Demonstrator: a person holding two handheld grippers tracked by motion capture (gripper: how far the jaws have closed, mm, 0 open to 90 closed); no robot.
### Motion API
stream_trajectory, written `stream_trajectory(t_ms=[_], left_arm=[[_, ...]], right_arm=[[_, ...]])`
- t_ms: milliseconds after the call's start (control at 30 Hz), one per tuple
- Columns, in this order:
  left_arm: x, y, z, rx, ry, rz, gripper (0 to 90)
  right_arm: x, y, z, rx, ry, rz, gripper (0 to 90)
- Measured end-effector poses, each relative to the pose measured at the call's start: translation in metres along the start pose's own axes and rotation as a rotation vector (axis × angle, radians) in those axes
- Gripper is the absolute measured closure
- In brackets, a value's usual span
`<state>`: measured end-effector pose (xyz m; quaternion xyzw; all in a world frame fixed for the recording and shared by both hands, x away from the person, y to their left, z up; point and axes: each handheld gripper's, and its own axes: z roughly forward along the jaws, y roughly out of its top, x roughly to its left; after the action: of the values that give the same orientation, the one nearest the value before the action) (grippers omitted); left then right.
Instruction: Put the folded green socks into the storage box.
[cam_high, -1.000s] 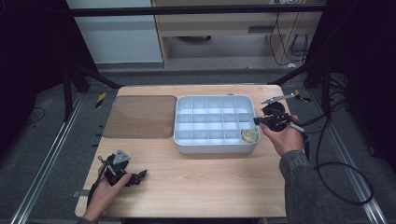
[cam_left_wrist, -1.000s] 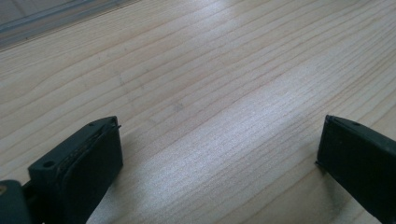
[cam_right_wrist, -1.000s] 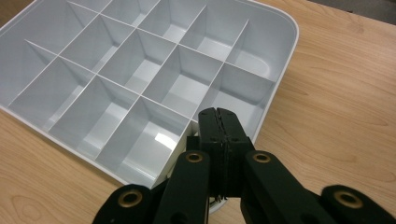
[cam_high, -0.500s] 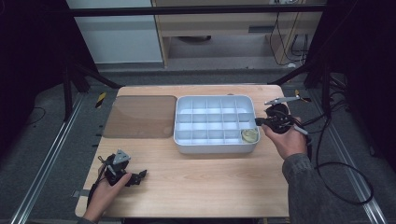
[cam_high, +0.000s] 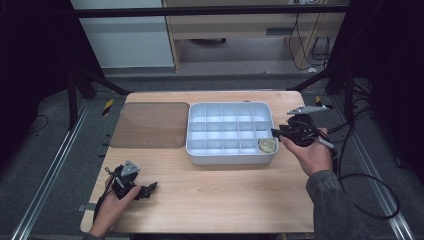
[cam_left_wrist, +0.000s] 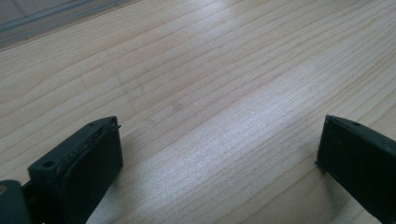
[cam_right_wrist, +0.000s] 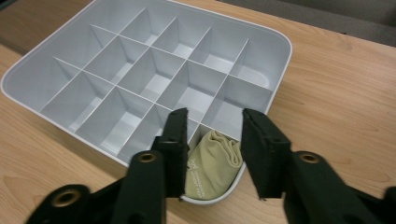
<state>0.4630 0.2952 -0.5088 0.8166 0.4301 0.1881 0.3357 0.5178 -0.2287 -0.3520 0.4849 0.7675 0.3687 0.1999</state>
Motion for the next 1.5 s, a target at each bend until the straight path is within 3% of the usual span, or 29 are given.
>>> stream_trajectory(t_ms=[300,400,500,800,1067,1300,1500], left_arm=[[0.0,0.0,0.0,0.001,0.0,0.001,0.0],[0.0,0.0,0.0,0.001,-0.001,0.001,0.0],[0.0,0.0,0.0,0.001,-0.001,0.001,0.0],[-0.001,0.0,0.0,0.0,-0.002,0.003,0.0],[-0.001,0.0,0.0,0.0,-0.002,0.002,0.0],[-0.001,0.0,0.0,0.001,-0.002,0.003,0.0],[-0.002,0.0,0.0,0.002,-0.001,0.002,0.0]], right_arm=[[0.007,-0.009,-0.001,-0.03,-0.012,0.016,22.9],[0.01,-0.011,-0.002,-0.029,-0.027,0.005,14.7],[0.013,-0.015,-0.004,-0.045,-0.011,-0.014,10.6],[0.023,-0.038,-0.01,-0.063,0.006,-0.042,8.3],[0.03,-0.059,-0.008,-0.067,-0.017,-0.089,8.9],[0.027,-0.082,-0.004,-0.081,-0.034,-0.126,9.1],[0.026,-0.102,0.004,-0.066,-0.015,-0.117,10.4]])
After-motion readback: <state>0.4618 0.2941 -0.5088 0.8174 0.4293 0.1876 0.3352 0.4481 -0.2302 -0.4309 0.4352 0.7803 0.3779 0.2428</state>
